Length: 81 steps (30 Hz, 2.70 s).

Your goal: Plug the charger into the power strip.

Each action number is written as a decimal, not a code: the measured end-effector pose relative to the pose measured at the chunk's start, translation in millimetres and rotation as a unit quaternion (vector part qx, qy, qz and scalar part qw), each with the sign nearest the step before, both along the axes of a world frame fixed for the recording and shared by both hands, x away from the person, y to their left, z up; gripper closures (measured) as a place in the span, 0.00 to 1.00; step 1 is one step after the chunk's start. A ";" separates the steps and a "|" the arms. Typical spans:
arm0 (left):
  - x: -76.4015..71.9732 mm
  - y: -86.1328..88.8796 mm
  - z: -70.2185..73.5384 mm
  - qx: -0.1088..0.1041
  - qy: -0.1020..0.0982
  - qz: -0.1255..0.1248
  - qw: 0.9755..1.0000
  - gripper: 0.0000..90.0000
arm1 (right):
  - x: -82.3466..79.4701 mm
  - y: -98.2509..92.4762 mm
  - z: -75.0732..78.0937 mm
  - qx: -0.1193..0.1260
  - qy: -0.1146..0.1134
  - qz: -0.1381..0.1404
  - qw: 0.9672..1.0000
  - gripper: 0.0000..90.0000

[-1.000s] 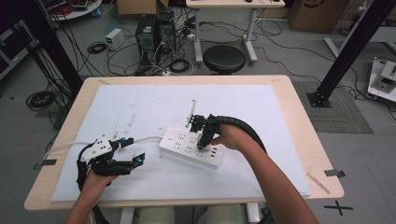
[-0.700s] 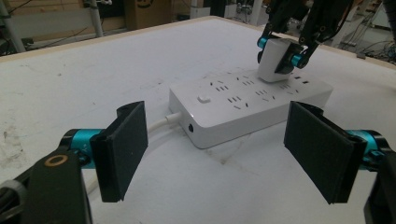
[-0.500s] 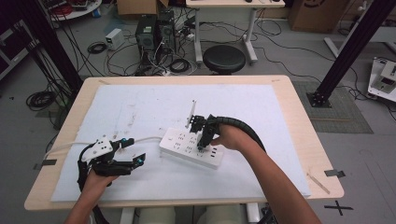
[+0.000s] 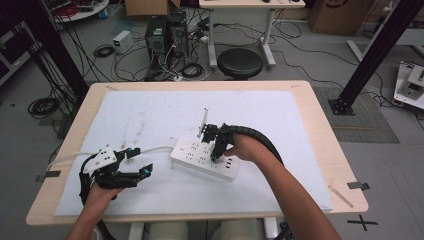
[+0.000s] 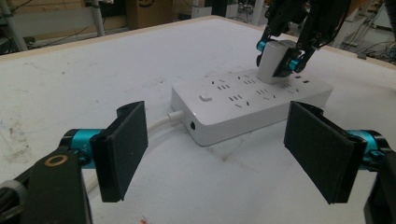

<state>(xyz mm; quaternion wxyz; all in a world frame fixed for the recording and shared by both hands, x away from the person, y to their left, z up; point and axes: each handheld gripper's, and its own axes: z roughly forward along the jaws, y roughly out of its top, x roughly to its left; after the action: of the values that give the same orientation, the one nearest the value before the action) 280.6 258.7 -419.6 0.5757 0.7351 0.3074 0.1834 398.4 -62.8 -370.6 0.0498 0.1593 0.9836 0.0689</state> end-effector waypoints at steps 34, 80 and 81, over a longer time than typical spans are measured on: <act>-4.3 -2.0 -2.1 -0.006 0.000 -0.001 1.000 0.24 | -21.5 -60.2 16.2 0.209 -0.059 -0.082 0.973 0.20; -5.8 0.8 10.8 0.005 -0.025 0.007 1.000 0.21 | -79.6 -172.7 16.3 0.292 -0.116 -0.156 0.936 0.20; -5.6 0.6 11.0 0.005 -0.024 0.007 1.000 0.21 | -80.0 -173.3 15.3 0.293 -0.118 -0.156 0.936 0.20</act>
<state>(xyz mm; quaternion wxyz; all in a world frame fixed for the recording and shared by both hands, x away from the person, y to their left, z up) 275.0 259.3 -408.5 0.5783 0.7310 0.2975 0.2064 318.4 -236.1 -355.3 0.1263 0.3088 0.8697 0.3637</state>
